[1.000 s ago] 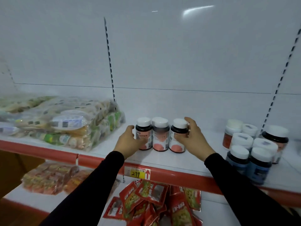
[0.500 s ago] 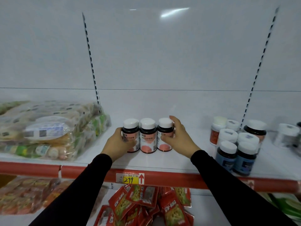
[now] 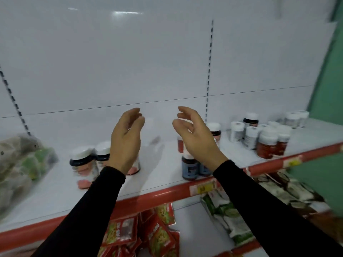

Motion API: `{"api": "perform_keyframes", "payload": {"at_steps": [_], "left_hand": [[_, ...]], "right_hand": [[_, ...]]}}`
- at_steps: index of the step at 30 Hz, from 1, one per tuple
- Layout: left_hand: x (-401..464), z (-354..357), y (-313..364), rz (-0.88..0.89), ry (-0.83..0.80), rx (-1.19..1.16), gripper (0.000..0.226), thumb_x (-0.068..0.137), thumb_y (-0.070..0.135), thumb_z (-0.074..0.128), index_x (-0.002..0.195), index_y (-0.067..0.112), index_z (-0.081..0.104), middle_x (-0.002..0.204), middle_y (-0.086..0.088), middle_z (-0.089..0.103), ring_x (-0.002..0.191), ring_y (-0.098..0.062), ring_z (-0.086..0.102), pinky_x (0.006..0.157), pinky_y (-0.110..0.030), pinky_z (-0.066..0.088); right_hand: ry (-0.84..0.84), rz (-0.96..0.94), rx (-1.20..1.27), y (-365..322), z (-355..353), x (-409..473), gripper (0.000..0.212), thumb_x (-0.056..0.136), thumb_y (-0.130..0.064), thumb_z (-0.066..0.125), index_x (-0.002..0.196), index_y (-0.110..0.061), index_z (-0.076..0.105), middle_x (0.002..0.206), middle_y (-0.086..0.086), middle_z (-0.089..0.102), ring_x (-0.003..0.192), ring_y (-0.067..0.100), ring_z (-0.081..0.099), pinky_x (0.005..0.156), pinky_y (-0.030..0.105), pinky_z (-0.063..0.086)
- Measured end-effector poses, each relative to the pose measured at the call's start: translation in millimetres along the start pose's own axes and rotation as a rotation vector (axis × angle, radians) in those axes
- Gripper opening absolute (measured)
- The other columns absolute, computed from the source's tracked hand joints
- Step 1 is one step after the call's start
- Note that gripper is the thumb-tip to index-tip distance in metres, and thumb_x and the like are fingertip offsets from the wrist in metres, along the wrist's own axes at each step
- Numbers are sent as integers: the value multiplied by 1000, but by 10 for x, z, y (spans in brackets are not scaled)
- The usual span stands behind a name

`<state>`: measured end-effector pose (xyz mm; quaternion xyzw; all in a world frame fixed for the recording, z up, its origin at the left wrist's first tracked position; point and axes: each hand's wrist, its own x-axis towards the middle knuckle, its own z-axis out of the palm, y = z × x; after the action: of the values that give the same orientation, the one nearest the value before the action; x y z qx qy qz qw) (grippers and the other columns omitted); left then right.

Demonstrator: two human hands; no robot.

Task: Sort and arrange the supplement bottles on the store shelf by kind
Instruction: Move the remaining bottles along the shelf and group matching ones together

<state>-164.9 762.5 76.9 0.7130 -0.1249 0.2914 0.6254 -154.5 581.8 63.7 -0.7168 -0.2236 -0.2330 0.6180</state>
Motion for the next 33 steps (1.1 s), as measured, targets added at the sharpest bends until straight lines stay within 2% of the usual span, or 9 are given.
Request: {"api": "perform_keyframes", "payload": {"at_steps": [2, 5, 8, 12, 15, 18, 22, 28, 33], "left_hand": [[-83, 368, 65, 1, -60, -43, 31, 99, 24, 52, 129, 22, 59, 126, 7, 63, 110, 9, 56, 90, -8, 43], [-215, 902, 198, 2, -126, -81, 32, 100, 24, 50, 131, 19, 59, 130, 3, 62, 119, -5, 56, 103, -26, 43], [-386, 1476, 344, 18, -180, -113, 31, 101, 27, 49, 129, 20, 60, 130, 2, 62, 122, -12, 55, 107, -33, 42], [-633, 2365, 576, 12, -211, -125, 34, 97, 36, 50, 127, 25, 60, 131, 5, 62, 124, -11, 55, 110, -37, 40], [-783, 2952, 723, 3, -222, -103, 34, 99, 36, 49, 129, 25, 59, 132, 5, 61, 125, -11, 54, 111, -39, 39], [-877, 3358, 826, 9, -240, -77, 39, 96, 42, 48, 131, 27, 58, 133, 7, 61, 124, -8, 54, 110, -37, 40], [-860, 3684, 858, -3, -203, -56, 42, 94, 42, 46, 131, 25, 58, 132, 7, 61, 123, -8, 55, 110, -39, 40], [-606, 3945, 699, -7, -142, -41, 49, 88, 49, 44, 129, 26, 59, 131, 6, 62, 124, -11, 54, 110, -42, 39], [-376, 4101, 533, -30, -133, -58, 42, 87, 49, 44, 121, 32, 60, 125, 7, 64, 118, -8, 57, 108, -38, 42]], "right_hand": [[68, 10, -34, -54, -417, -91, 38, 85, -54, 57, 121, -48, 47, 125, -17, 53, 107, -14, 55, 78, 6, 45], [133, 29, -90, -68, -1052, -245, 37, 92, -48, 56, 127, -40, 48, 125, -18, 54, 103, -17, 54, 75, 5, 45], [201, 44, -138, -63, -1728, -457, 44, 88, -56, 54, 128, -40, 50, 122, -22, 55, 102, -15, 56, 77, 6, 45], [263, 89, -145, 5, -2724, -685, 50, 81, -65, 52, 126, -43, 53, 113, -34, 57, 106, -8, 59, 88, 20, 51], [275, 112, -159, 102, -3352, -788, 51, 83, -64, 52, 127, -39, 54, 113, -28, 59, 108, -2, 60, 97, 37, 51], [273, 120, -152, 179, -3810, -777, 48, 81, -67, 51, 121, -41, 56, 105, -32, 60, 110, 5, 62, 99, 44, 50], [241, 130, -118, 335, -4158, -640, 36, 78, -69, 52, 109, -51, 57, 106, -33, 61, 112, 7, 61, 101, 45, 49], [173, 126, -125, 621, -4316, -291, 39, 74, -72, 50, 106, -50, 57, 117, -19, 61, 114, 10, 61, 101, 44, 49], [121, 143, -128, 891, -4340, -17, 40, 74, -71, 50, 106, -49, 58, 115, -19, 61, 112, 8, 61, 100, 43, 50]]}}
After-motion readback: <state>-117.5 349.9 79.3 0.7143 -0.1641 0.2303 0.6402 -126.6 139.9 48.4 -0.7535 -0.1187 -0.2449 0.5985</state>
